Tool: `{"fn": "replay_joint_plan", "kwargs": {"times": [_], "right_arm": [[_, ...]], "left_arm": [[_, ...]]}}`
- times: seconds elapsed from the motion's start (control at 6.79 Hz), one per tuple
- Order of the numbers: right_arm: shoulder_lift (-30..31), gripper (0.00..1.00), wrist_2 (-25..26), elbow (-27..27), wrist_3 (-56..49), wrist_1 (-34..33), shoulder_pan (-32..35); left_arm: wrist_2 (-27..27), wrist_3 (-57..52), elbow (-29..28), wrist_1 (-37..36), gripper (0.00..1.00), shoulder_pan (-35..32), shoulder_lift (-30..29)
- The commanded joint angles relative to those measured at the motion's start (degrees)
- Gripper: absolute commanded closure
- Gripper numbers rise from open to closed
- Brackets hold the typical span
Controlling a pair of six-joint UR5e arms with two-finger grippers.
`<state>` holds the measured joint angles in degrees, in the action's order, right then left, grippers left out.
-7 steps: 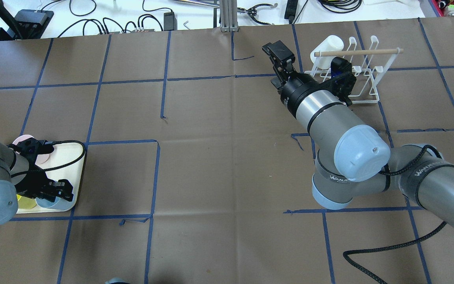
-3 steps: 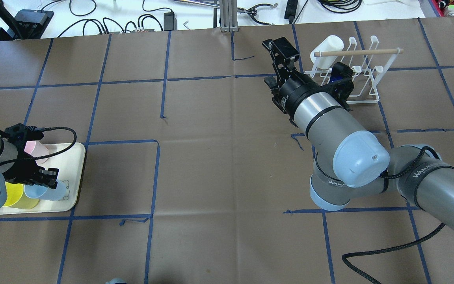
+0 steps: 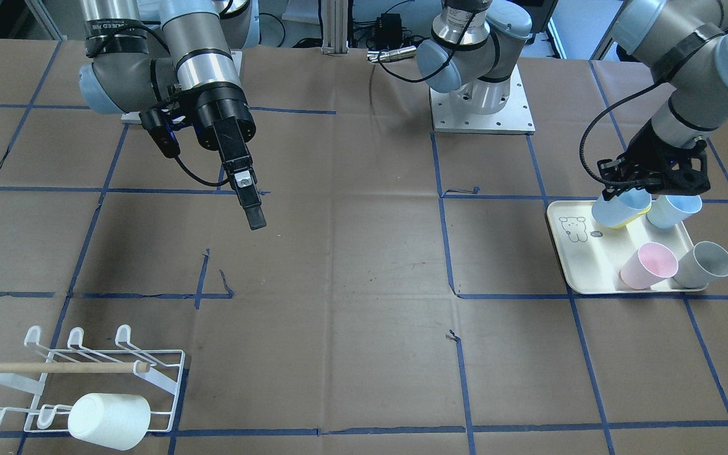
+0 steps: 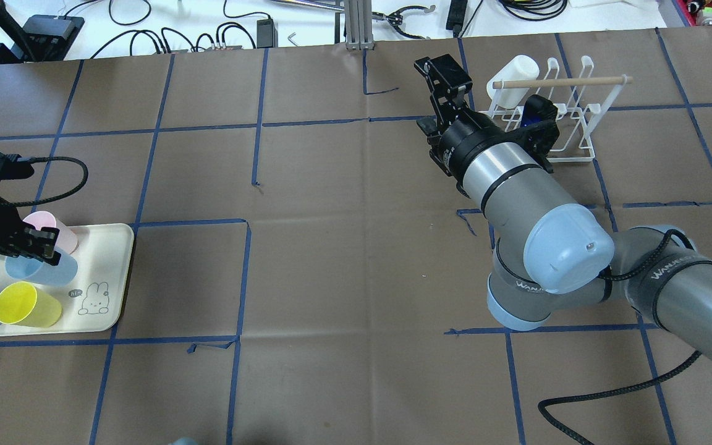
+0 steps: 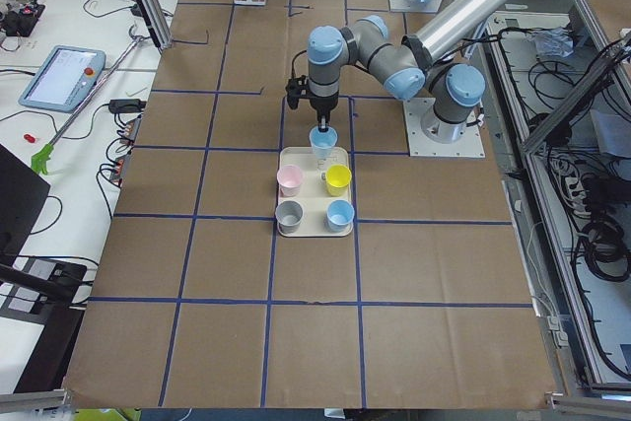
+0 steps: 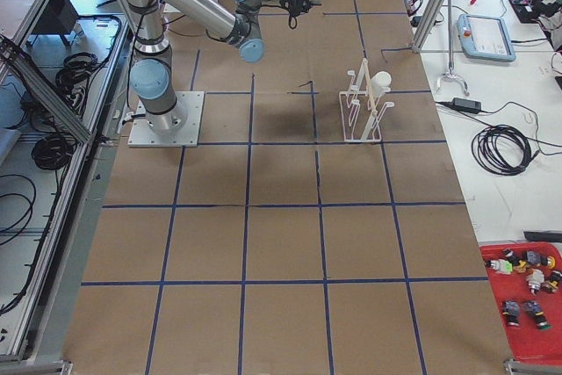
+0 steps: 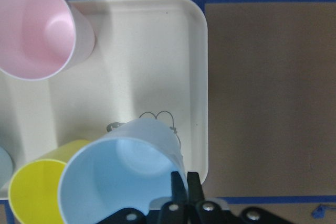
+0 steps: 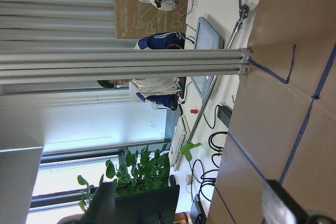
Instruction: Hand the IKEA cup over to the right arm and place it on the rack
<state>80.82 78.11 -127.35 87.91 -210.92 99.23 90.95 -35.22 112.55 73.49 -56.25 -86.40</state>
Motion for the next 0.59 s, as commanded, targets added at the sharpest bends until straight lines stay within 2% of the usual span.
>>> {"fn": "replay_joint_plan", "kwargs": {"times": [0.0, 0.15, 0.29, 0.44], "right_arm": [[0.03, 0.0, 0.03, -0.09, -0.02, 0.07, 0.0], [-0.05, 0.0, 0.03, -0.09, -0.02, 0.07, 0.0], [-0.05, 0.0, 0.03, -0.01, -0.02, 0.07, -0.09], [-0.05, 0.0, 0.03, -0.01, -0.02, 0.07, -0.17]], "left_arm": [[0.02, 0.24, -17.37, 17.58, 1.0, -1.66, -2.18], [-0.07, 0.06, -22.32, 21.13, 1.0, -2.19, -4.45], [-0.42, -0.38, -25.85, 21.17, 1.0, -4.37, -7.52], [-4.6, -0.55, -28.84, 20.82, 1.0, -7.18, -9.73]]}}
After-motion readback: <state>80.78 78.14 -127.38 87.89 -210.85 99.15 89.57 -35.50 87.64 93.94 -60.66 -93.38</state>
